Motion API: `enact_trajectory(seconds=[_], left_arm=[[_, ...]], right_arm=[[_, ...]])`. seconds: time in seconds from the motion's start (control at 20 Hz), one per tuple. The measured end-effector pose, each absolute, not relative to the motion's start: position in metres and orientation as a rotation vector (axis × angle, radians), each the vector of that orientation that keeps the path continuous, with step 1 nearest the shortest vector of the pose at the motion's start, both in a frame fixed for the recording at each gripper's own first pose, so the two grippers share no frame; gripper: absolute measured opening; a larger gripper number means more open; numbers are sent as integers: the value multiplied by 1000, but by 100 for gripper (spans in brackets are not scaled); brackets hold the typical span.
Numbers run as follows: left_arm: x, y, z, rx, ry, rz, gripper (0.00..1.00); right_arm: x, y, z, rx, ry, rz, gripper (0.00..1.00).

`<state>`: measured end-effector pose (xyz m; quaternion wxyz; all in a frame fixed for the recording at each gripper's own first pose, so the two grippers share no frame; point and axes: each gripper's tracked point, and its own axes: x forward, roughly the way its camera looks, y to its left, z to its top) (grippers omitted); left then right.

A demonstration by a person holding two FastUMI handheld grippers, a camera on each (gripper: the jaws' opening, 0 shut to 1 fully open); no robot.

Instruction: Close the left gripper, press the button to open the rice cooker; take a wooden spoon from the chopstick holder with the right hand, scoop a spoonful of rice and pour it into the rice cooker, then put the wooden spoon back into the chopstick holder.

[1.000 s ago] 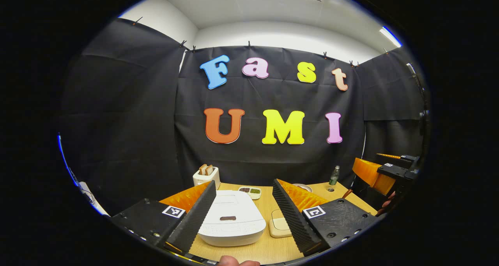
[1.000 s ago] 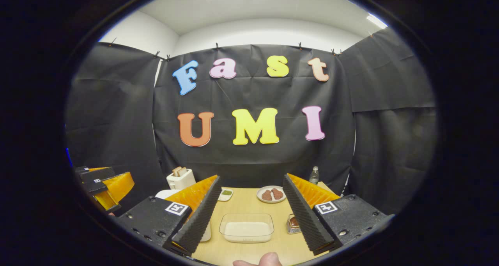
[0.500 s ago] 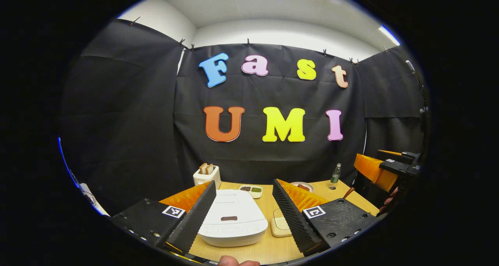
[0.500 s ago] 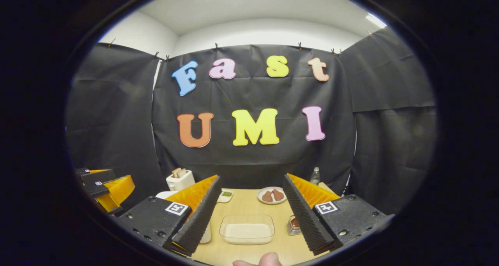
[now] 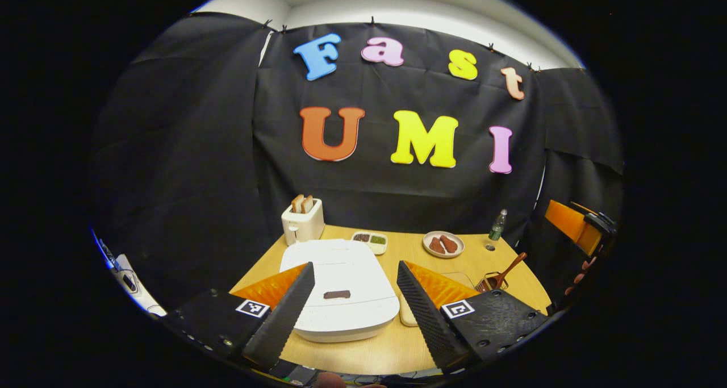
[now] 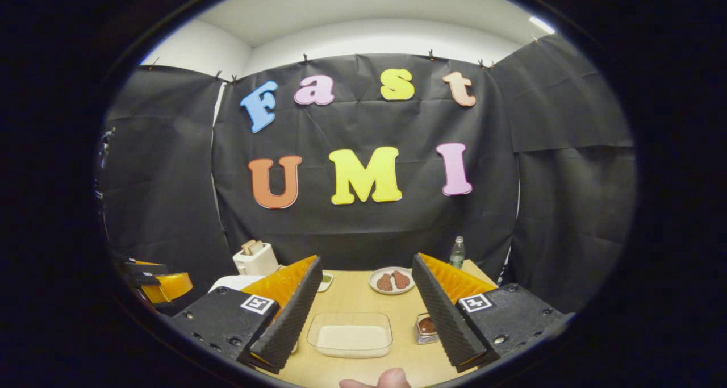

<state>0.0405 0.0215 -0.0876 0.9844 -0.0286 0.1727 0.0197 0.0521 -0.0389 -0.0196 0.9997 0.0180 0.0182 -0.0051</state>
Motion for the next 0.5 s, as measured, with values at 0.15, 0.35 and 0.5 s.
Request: enact_trajectory(seconds=[0.15, 0.35, 0.5], left_arm=[[59, 22, -114, -49, 449, 42, 85], [79, 28, -138, -40, 521, 50, 41], [94, 32, -153, -47, 565, 35, 10]], right_arm=[[68, -53, -29, 41, 58, -14, 100], [92, -75, -38, 27, 76, -29, 100], [105, -90, -47, 30, 97, -52, 100]])
